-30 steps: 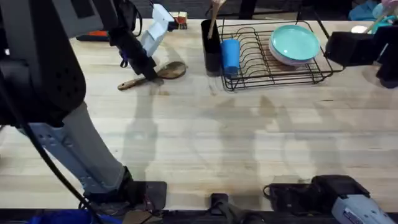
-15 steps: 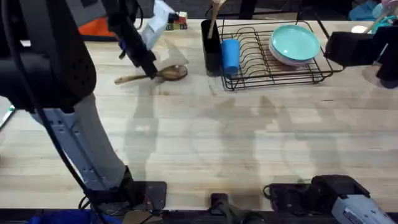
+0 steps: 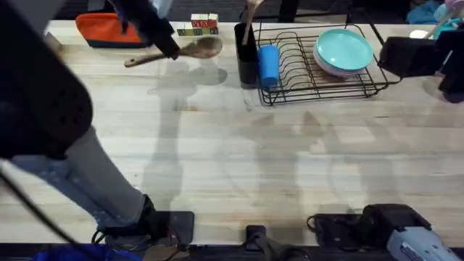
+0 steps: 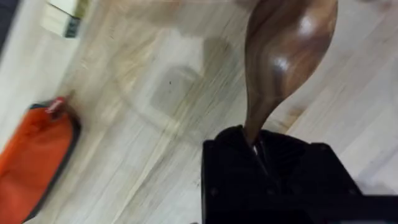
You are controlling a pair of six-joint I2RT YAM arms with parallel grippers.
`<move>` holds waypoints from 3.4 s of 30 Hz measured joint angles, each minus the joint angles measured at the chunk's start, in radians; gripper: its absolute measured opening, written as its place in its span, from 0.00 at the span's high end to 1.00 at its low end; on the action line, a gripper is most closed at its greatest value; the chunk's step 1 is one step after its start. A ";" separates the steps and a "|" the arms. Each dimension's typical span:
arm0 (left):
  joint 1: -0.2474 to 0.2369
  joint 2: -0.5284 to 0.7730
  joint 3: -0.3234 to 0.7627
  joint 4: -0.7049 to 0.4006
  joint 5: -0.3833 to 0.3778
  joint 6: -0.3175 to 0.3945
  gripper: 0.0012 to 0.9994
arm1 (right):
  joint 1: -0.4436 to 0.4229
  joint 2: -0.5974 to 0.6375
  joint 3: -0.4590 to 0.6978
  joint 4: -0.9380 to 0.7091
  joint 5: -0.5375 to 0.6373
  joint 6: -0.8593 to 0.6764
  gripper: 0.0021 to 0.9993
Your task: Pick up the spoon on the table one by one and put them onto the rack
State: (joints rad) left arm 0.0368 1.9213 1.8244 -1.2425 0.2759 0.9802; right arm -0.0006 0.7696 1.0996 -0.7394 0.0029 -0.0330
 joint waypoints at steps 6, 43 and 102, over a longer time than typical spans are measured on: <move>0.000 -0.119 0.004 -0.011 0.052 0.000 0.96 | 0.000 0.000 0.000 0.024 0.000 0.000 0.00; -0.064 -0.088 0.004 0.149 0.979 0.129 0.96 | 0.000 0.000 0.000 0.050 0.000 0.000 0.00; -0.231 0.200 0.004 0.205 0.898 0.140 0.96 | 0.000 0.000 0.000 0.050 0.000 0.000 0.00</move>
State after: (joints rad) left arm -0.1940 2.1216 1.8286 -1.0372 1.1743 1.1198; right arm -0.0006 0.7696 1.0996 -0.6891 0.0029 -0.0334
